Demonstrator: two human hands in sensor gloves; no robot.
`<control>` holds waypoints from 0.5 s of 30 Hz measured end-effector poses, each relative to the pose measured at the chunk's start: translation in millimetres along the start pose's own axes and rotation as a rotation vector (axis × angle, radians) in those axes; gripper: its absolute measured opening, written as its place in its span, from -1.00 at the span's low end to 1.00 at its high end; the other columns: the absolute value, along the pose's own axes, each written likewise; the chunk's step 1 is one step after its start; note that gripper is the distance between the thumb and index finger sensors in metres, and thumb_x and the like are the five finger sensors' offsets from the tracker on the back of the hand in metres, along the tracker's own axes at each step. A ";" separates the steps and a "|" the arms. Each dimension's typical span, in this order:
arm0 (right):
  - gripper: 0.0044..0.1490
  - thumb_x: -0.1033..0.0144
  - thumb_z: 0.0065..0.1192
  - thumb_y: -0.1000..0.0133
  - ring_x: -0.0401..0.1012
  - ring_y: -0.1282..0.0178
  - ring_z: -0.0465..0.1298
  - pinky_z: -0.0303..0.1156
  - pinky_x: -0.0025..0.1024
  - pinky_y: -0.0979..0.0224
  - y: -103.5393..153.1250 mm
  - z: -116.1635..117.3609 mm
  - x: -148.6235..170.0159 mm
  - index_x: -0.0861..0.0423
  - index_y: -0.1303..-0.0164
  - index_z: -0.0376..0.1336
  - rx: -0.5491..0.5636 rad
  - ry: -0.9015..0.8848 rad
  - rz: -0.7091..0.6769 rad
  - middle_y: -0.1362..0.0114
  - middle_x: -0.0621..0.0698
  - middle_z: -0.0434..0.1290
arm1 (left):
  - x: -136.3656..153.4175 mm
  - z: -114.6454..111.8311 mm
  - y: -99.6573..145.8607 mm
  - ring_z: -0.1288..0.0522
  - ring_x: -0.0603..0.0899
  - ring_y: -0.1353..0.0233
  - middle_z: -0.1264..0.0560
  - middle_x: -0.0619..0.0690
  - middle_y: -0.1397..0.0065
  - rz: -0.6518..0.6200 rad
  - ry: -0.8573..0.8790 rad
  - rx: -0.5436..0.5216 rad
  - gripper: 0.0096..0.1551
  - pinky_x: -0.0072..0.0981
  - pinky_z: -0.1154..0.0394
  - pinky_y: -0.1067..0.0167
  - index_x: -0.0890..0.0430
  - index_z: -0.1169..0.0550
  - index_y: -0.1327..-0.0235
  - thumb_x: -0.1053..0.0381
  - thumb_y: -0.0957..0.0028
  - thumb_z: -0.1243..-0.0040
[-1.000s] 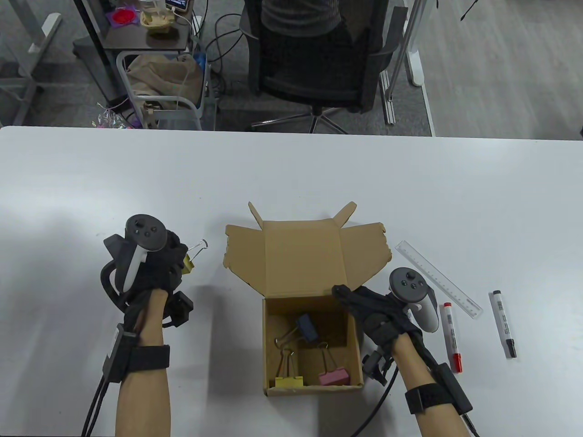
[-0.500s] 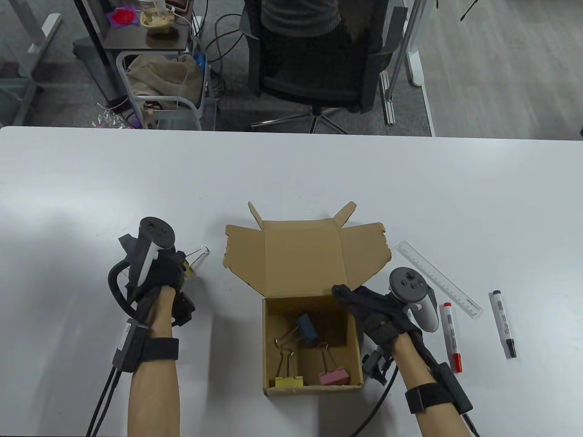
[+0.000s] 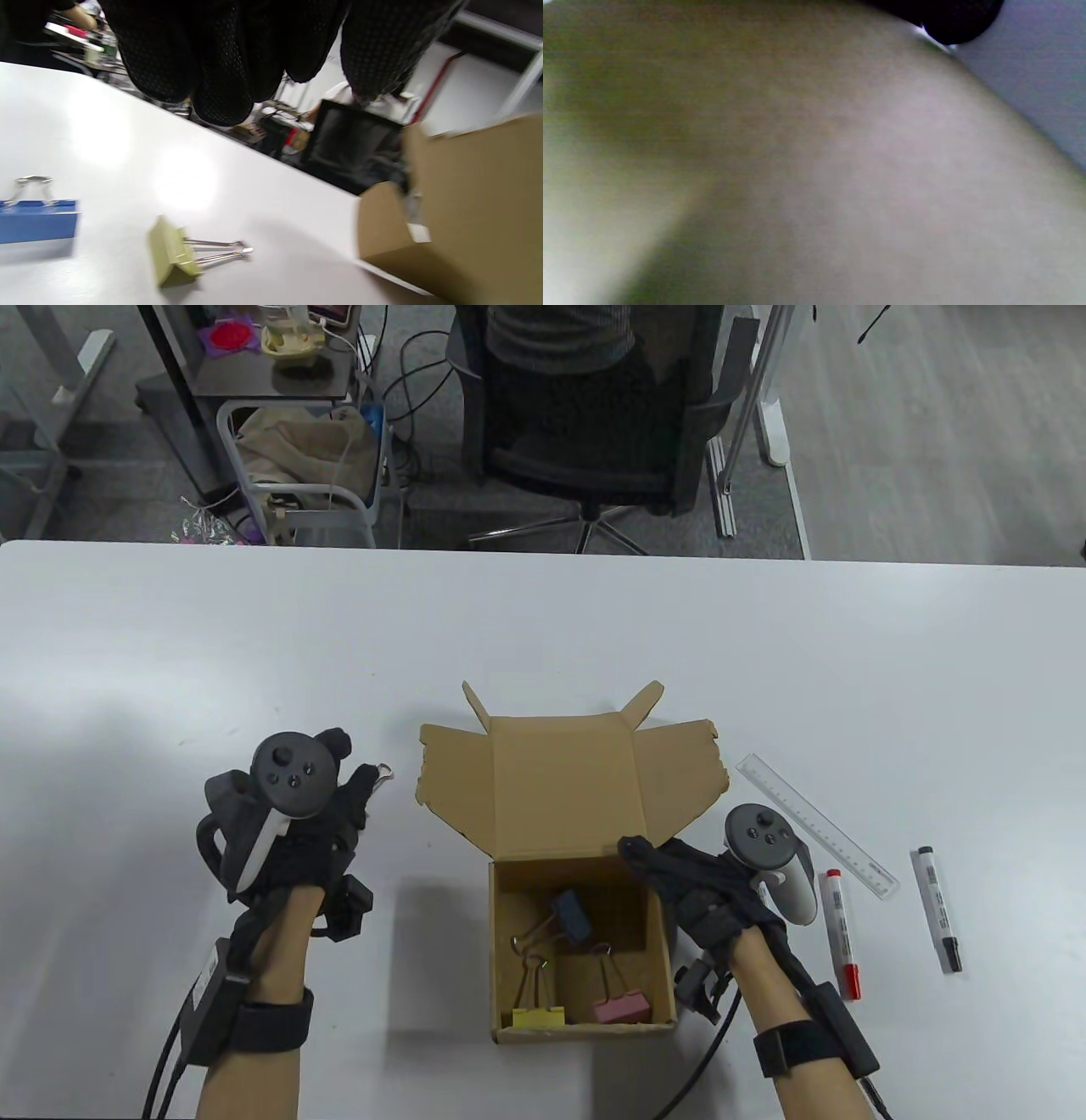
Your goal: Open four flaps of mailer box and unpack office supplies
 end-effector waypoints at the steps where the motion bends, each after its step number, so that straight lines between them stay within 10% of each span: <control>1: -0.19 -0.17 -0.07 -0.31 0.32 -0.57 0.21 0.16 0.39 -0.38 0.0 0.0 0.0 0.16 -0.58 0.13 0.000 0.000 0.000 -0.59 0.35 0.32 | -7.1 3.5 6.6 -0.58 0.24 -0.47 -0.43 0.09 -0.59 -0.032 0.009 -0.006 -0.31 0.08 -0.54 -0.38 0.00 -0.38 -0.50 -0.19 -0.14 -0.28; 9: -0.19 -0.17 -0.08 -0.31 0.32 -0.57 0.21 0.16 0.39 -0.38 0.5 0.1 0.2 0.17 -0.58 0.13 0.005 0.004 0.001 -0.59 0.35 0.33 | -90.9 3.7 71.6 -0.53 0.22 -0.51 -0.41 0.04 -0.62 -0.317 -0.107 0.044 -0.25 0.06 -0.50 -0.44 -0.03 -0.35 -0.53 -0.28 -0.13 -0.26; 15: -0.20 -0.16 -0.07 -0.30 0.32 -0.57 0.21 0.16 0.39 -0.38 0.4 -0.1 0.2 0.17 -0.58 0.13 0.004 0.005 0.001 -0.59 0.35 0.33 | -134.5 -39.5 96.9 -0.52 0.19 -0.54 -0.41 -0.01 -0.64 -0.412 -0.230 0.243 -0.24 0.01 -0.48 -0.47 -0.07 -0.34 -0.55 -0.31 -0.13 -0.25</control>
Point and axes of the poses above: the tracker on the back of each hand, its own x axis roughly to the little-finger side, its own y axis roughly from the fingertips to the wrist, z = x × y, the point moved 1 cm from there along -y, roughly from the wrist to the fingertips
